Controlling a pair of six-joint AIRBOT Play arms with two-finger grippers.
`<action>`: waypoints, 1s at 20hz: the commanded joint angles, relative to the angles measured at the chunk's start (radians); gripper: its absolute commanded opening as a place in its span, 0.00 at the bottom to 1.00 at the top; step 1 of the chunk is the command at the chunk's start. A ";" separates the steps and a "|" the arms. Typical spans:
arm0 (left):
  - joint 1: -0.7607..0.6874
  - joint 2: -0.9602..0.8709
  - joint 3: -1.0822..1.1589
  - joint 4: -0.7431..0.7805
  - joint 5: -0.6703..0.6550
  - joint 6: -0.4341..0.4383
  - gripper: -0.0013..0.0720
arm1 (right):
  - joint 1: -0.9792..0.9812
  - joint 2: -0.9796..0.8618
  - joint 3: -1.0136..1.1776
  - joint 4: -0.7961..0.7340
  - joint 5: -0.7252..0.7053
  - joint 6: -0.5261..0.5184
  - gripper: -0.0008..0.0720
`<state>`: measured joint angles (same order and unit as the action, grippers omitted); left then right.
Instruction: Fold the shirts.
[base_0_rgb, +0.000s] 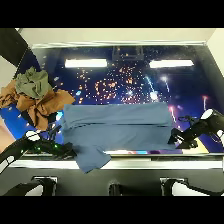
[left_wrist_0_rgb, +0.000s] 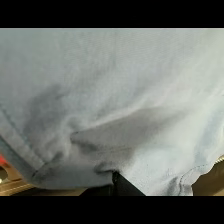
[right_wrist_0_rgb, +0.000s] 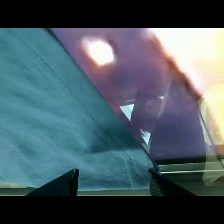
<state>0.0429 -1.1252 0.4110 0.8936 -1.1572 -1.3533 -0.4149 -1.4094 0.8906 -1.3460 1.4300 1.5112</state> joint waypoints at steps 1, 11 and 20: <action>0.000 0.000 0.000 0.003 -0.002 0.001 0.06 | 0.000 0.004 0.005 -0.001 0.011 -0.011 0.77; 0.000 0.000 0.000 0.003 -0.005 0.008 0.06 | 0.000 -0.016 -0.019 -0.055 0.015 0.018 0.77; 0.000 0.058 0.051 0.007 -0.020 0.049 0.06 | 0.000 0.011 -0.042 0.027 -0.037 0.044 0.07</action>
<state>0.0422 -1.1027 0.4309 0.9195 -1.1584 -1.3247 -0.4152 -1.4200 0.8459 -1.3312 1.3949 1.5528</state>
